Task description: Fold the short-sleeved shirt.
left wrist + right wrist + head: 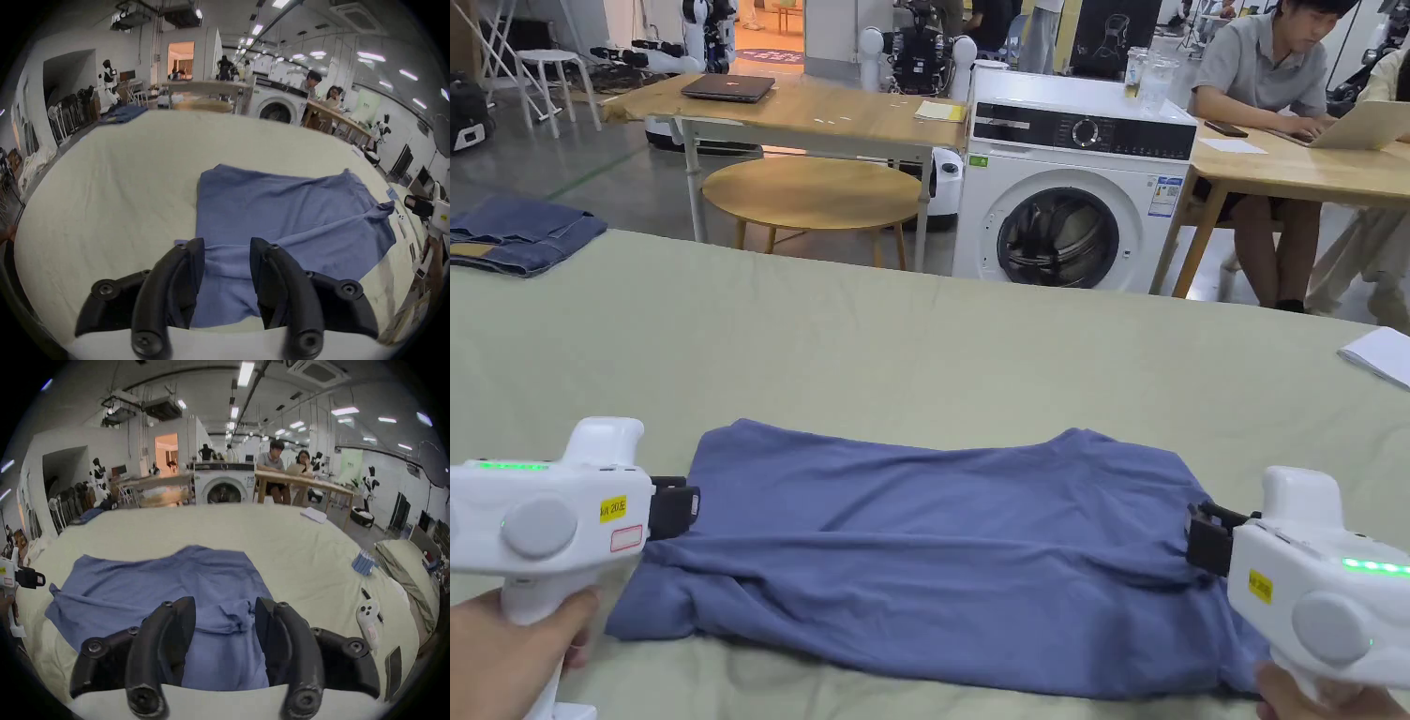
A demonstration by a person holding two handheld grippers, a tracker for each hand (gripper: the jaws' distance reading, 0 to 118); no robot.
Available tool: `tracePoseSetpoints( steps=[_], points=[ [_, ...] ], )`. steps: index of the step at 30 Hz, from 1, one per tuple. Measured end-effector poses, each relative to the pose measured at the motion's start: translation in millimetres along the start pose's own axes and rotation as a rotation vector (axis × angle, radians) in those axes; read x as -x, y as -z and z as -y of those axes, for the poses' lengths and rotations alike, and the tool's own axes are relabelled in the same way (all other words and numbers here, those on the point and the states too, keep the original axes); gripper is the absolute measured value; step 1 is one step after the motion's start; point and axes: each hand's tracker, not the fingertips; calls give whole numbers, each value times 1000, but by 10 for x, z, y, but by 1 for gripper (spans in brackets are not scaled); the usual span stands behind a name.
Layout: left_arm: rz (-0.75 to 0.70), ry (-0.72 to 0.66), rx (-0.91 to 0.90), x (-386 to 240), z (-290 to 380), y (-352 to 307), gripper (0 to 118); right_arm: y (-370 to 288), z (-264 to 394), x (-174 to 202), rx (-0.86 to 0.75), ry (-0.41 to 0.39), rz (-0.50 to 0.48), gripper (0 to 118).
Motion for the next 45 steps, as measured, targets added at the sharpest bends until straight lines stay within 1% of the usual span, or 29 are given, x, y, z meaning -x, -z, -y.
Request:
tracePoseSetpoints(
  steps=[1, 2, 4, 5, 6, 7, 10, 12, 14, 16, 17, 19, 20, 21, 25, 27, 28, 30, 31, 32, 33, 35, 37, 38, 40, 41, 42, 43, 45],
  points=[
    [2, -2, -39, -50, 42, -85, 35, -90, 33, 65, -29, -2, 5, 52],
    [-2, 1, -80, -112, 98, -198, 36, -199, 83, 140, -69, -12, 1, 47],
    [-24, 16, -174, -211, 230, -401, 34, -357, 153, 255, -123, -28, 8, 17],
    [-43, 32, -211, -267, 295, -502, 29, -430, 191, 327, -145, -30, 20, 9],
    [-60, 45, -245, -319, 355, -595, 13, -501, 233, 394, -153, -33, 10, 5],
    [-79, 52, -258, -357, 400, -661, 0, -553, 265, 427, -166, -32, -5, 0],
    [-137, 62, -303, -348, 532, -780, 0, -688, 339, 534, -180, -25, -31, 0],
    [-102, 30, -287, -301, 603, -876, 0, -767, 397, 590, -183, -23, -48, 0],
    [-114, 8, -258, -241, 641, -896, 0, -820, 447, 623, -180, -16, -50, 0],
    [-83, -20, -157, -128, 654, -826, 0, -842, 506, 617, -171, 1, -67, 0],
    [-75, -39, -144, -63, 653, -774, 0, -846, 530, 617, -163, 3, -68, 0],
    [-63, -56, -44, 73, 607, -626, 0, -835, 574, 603, -142, 1, -65, 0],
    [-58, -57, -30, 123, 589, -574, 0, -827, 599, 586, -137, 2, -66, 0],
    [-50, -61, 37, 198, 533, -471, 0, -821, 613, 568, -124, 1, -64, 0],
    [-7, -127, 150, 392, 400, -213, 0, -800, 665, 485, -96, 1, -47, 0],
    [-9, -152, 212, 421, 321, -96, 0, -793, 691, 442, -81, -3, -35, 0],
    [2, -156, 232, 406, 302, -80, 9, -789, 702, 426, -75, -5, -31, 0],
    [22, -172, 309, 440, 265, 100, 41, -785, 731, 388, -62, -10, -24, 0],
    [29, -180, 346, 452, 264, 188, 49, -782, 744, 377, -55, -10, -21, 0],
    [10, -184, 392, 420, 300, 245, 55, -777, 759, 364, -47, -11, -17, 0],
    [-15, -170, 429, 407, 329, 340, 56, -778, 777, 352, -43, -11, -16, 0],
    [-56, -153, 505, 362, 420, 512, 56, -774, 806, 335, -29, -12, -10, 0],
    [-75, -104, 462, 261, 431, 463, 56, -770, 831, 314, -18, -13, -9, 0],
    [-95, -111, 457, 201, 418, 425, 54, -766, 852, 299, -14, -12, -7, 0],
    [-130, -66, 433, 143, 453, 398, 41, -767, 874, 270, -8, -12, -3, 0],
    [-122, -31, 427, 117, 476, 391, 30, -766, 882, 253, -4, -9, -1, 0],
    [-123, -7, 415, 108, 488, 363, 8, -764, 888, 235, 2, -4, -3, 0],
    [-119, -6, 407, 125, 485, 330, 3, -753, 893, 216, 8, -1, -4, 0],
    [-32, -84, 385, 298, 475, 283, 2, -729, 906, 160, 22, 1, -4, 0]
  ],
)
